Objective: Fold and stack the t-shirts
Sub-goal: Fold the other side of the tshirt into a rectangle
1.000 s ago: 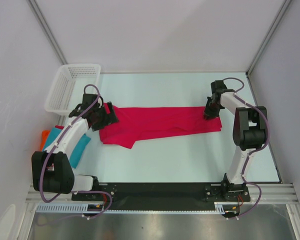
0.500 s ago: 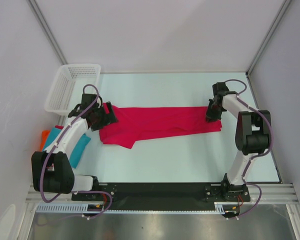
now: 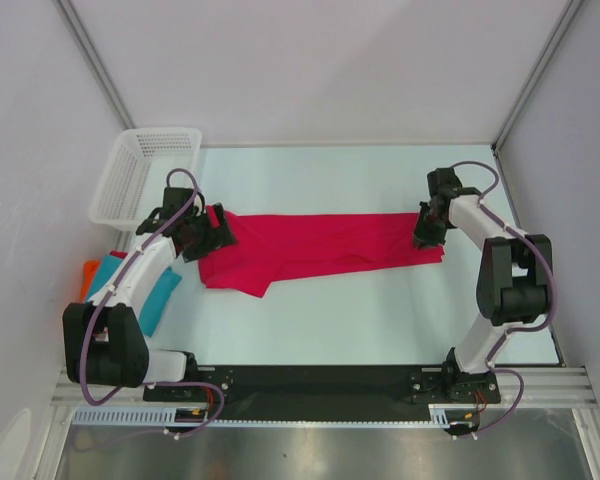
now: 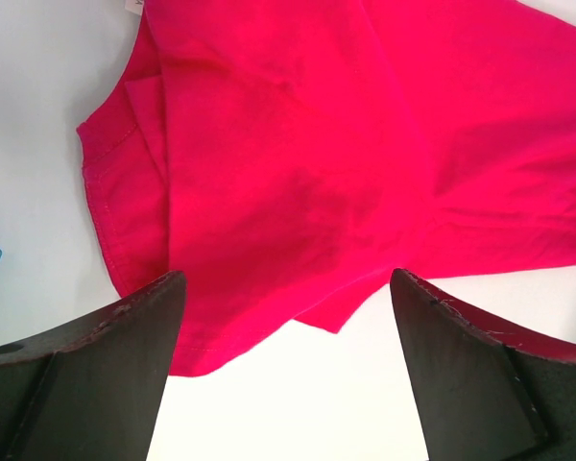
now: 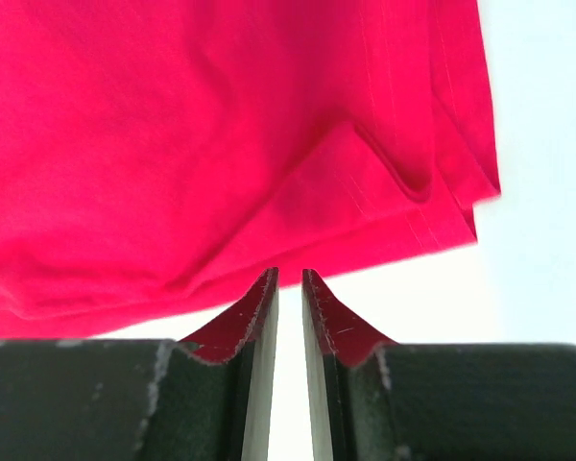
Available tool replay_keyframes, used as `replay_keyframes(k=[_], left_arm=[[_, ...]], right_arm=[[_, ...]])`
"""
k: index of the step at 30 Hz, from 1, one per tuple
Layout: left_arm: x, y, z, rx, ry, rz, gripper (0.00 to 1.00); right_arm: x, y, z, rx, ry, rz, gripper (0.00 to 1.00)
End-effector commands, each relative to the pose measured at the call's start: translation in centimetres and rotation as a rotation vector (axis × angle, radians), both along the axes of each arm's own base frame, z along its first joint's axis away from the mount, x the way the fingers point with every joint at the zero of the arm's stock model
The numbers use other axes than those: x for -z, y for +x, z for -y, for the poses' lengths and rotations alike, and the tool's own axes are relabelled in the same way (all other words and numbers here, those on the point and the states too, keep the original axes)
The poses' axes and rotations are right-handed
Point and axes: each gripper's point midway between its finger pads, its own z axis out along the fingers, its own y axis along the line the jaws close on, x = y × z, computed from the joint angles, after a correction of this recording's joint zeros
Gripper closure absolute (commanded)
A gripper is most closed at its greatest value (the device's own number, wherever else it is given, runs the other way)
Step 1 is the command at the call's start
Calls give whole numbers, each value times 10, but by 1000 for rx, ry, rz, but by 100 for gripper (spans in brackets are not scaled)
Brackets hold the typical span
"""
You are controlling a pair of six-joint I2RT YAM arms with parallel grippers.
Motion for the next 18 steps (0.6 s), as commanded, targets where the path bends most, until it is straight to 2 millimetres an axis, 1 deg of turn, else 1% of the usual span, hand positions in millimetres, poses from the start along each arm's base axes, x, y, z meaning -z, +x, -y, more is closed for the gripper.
replay_keyframes(k=[1, 3, 4, 6, 7, 8, 10, 14, 15, 16, 18], left_arm=[[-12, 2, -1, 14, -6, 58, 7], [-12, 1, -2, 13, -2, 57, 7], [-12, 1, -2, 16, -1, 57, 7], [-13, 1, -3, 12, 2, 59, 7], [-13, 1, -3, 12, 3, 57, 7], [-12, 1, -3, 12, 2, 56, 7], [-13, 2, -3, 14, 3, 56, 7], [-15, 3, -2, 19, 1, 58, 7], [-16, 3, -2, 17, 1, 59, 7], [-17, 4, -2, 20, -1, 64, 7], [-19, 4, -2, 21, 0, 67, 7]], right_arm=[[-15, 36, -4, 0, -1, 67, 78], [-13, 44, -3, 1, -8, 61, 78], [-12, 50, -3, 1, -8, 60, 78], [-9, 54, -3, 1, -10, 46, 76], [-4, 56, 4, 15, -42, 38, 76], [-5, 57, 6, 21, -46, 41, 75], [-2, 58, 12, 32, -56, 32, 72], [2, 53, 24, 64, -76, 18, 71], [2, 54, 26, 72, -80, 21, 67], [2, 53, 27, 72, -82, 21, 66], [1, 53, 31, 84, -90, 27, 65]])
